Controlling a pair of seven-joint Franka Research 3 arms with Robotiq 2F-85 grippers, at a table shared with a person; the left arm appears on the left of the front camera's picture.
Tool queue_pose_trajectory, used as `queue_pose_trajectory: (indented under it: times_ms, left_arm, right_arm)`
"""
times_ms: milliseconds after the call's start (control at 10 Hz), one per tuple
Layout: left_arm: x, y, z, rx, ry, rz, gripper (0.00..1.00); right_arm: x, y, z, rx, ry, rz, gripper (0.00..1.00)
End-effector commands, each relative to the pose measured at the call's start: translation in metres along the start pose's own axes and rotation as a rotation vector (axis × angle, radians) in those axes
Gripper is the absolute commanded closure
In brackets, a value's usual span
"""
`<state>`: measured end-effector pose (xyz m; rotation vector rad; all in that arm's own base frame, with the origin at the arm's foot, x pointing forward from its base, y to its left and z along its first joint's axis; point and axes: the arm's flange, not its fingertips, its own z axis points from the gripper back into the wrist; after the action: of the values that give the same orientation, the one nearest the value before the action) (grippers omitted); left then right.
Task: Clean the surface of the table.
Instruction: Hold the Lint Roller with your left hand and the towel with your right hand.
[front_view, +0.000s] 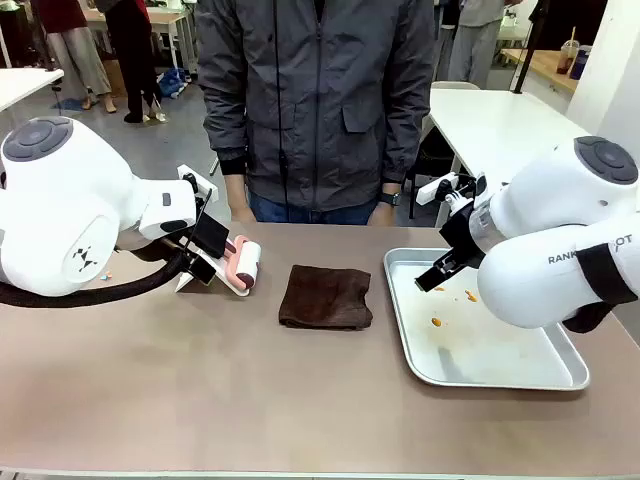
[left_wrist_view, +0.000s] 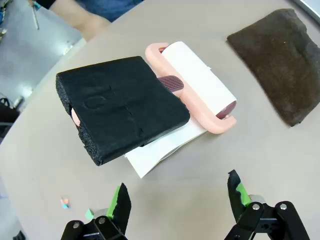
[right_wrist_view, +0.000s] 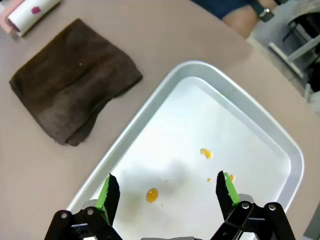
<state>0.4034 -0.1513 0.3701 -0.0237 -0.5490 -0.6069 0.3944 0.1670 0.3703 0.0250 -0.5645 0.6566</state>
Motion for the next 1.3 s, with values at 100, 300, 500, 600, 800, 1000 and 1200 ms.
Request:
queue_pose_trajectory:
  times_ms: [100, 300, 500, 600, 800, 1000, 1200]
  left_arm:
    - [0.0, 0.0, 0.0001, 0.0, 0.0, 0.0, 0.0]
    - [0.0, 0.0, 0.0001, 0.0, 0.0, 0.0, 0.0]
    - [0.0, 0.0, 0.0001, 0.0, 0.0, 0.0, 0.0]
    - [0.0, 0.0, 0.0001, 0.0, 0.0, 0.0, 0.0]
    - [0.0, 0.0, 0.0001, 0.0, 0.0, 0.0, 0.0]
    - [0.0, 0.0, 0.0001, 0.0, 0.0, 0.0, 0.0]
    - [0.0, 0.0, 0.0001, 0.0, 0.0, 0.0, 0.0]
  right_arm:
    - [0.0002, 0.0, 0.0001, 0.0, -0.001, 0.0, 0.0]
    - [0.0002, 0.0, 0.0001, 0.0, -0.001, 0.0, 0.0]
    - [0.0002, 0.0, 0.0001, 0.0, -0.001, 0.0, 0.0]
    - [0.0002, 0.0, 0.0001, 0.0, -0.001, 0.0, 0.0]
    - [0.0002, 0.0, 0.0001, 0.0, -0.001, 0.0, 0.0]
    - [0.0002, 0.0, 0.0001, 0.0, -0.001, 0.0, 0.0]
    - [0.0002, 0.0, 0.0001, 0.0, -0.001, 0.0, 0.0]
